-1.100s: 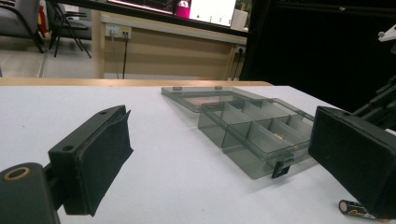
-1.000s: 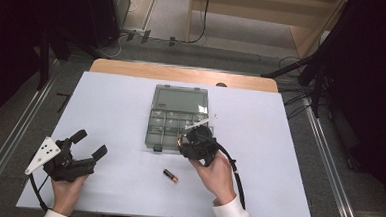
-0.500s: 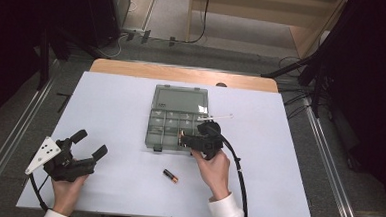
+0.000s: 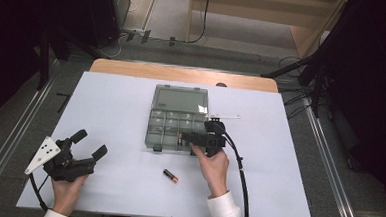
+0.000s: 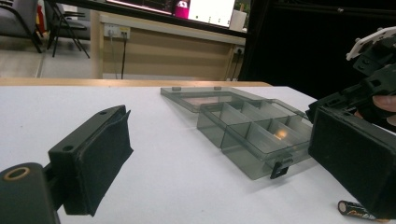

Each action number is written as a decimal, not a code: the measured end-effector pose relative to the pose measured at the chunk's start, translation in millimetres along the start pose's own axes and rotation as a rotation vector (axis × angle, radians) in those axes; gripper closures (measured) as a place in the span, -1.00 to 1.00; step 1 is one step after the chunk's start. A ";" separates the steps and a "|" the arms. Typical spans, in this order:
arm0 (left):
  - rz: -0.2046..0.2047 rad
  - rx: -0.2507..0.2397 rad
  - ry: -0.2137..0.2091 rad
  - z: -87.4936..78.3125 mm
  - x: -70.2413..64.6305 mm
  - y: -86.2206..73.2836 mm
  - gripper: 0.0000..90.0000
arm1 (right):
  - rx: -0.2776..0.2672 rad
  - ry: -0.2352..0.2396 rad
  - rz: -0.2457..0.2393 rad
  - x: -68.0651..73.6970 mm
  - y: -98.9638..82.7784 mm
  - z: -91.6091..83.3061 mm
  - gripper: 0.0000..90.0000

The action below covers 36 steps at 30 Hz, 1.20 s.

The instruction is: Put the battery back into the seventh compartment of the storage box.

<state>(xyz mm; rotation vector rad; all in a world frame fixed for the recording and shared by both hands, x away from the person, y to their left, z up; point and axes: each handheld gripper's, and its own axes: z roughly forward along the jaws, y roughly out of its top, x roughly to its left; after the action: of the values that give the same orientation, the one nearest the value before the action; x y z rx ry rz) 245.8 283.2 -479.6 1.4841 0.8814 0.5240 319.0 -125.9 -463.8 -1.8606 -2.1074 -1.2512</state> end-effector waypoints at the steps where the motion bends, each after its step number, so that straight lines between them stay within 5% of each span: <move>1: -0.001 0.000 -0.001 0.0 0.0 0.0 -0.87 | -0.002 -0.003 -0.015 1.2 -0.4 -0.8 0.04; 8: -0.001 0.001 0.001 0.2 -0.1 -0.1 -0.87 | -0.038 -0.033 -0.120 10.8 -4.5 -10.0 -1.00; 12: -0.002 0.001 0.000 0.2 0.0 -0.1 -0.88 | -0.077 -0.012 -0.167 16.1 -6.9 -20.8 -1.00; 22: -0.003 0.001 -0.001 0.7 -0.2 -0.3 -0.88 | -0.072 0.051 -0.332 38.6 -19.9 -27.6 -1.00; 36: -0.001 0.000 0.000 0.7 -0.4 -0.3 -0.88 | 0.071 -0.009 -0.515 68.1 -31.1 -18.1 -1.00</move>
<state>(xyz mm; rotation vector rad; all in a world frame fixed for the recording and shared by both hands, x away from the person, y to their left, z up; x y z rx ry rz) 246.0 282.4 -479.9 1.4834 0.8822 0.5231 266.1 -80.2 -431.3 -1.3365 -2.7007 -1.2181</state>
